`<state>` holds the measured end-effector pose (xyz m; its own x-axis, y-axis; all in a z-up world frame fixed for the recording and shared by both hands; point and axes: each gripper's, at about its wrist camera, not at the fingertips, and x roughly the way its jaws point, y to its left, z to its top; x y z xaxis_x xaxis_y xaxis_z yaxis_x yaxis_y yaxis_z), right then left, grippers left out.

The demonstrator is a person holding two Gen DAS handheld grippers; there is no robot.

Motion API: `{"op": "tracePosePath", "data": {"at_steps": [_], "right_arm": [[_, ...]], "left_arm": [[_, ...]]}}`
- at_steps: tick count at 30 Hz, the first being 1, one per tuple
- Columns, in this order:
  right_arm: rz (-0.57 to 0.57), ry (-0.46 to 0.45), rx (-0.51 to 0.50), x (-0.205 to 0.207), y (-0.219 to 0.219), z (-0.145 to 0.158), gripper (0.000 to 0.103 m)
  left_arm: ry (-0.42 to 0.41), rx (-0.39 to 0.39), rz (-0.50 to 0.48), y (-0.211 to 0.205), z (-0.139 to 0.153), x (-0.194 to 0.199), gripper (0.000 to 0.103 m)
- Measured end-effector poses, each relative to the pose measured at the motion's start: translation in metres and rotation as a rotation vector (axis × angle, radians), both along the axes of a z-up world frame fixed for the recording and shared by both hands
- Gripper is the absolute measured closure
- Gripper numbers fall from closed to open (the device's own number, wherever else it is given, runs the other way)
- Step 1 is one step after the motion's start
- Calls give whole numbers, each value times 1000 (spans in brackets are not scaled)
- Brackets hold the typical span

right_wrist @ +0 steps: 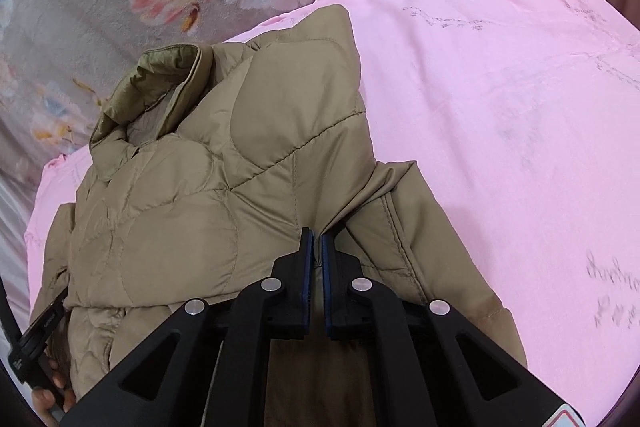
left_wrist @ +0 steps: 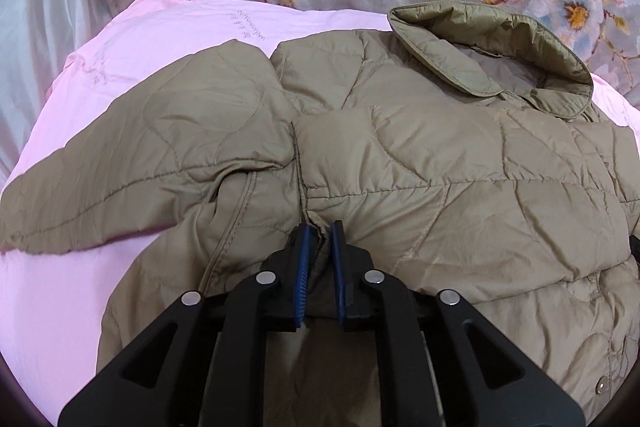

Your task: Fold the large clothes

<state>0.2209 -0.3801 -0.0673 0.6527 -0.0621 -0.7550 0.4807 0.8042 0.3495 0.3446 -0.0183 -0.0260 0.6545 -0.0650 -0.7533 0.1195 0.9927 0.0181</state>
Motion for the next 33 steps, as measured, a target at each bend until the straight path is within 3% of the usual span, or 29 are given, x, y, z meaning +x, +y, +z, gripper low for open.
{"op": "tracePosePath", "data": {"at_steps": [12,16,19,21,23,25,28,33], "right_arm": [[8,-3,16,-106,40,7,102],[22,9,44,-117,36,14,98],[-2,20,-32,-128,37,38,83],[-19,-11,-96,-142,40,57,77],[-10,-39,-125,-146,45,73,76],[48,-52,-135,-135,57,85,76],[140,-68,-162,-105,87,92,76],[277,-25,-232,-51,137,75,67]], "left_arm": [[18,-26,-6,36,3,-113,92],[41,-56,-21,43,8,-112,88],[51,-6,-35,44,18,-106,73],[19,39,-20,50,35,-107,38],[-50,65,19,57,55,-112,20],[-107,45,46,58,78,-115,19],[-87,-42,-10,33,93,-109,19],[-22,23,-121,-32,57,-96,19]]}}
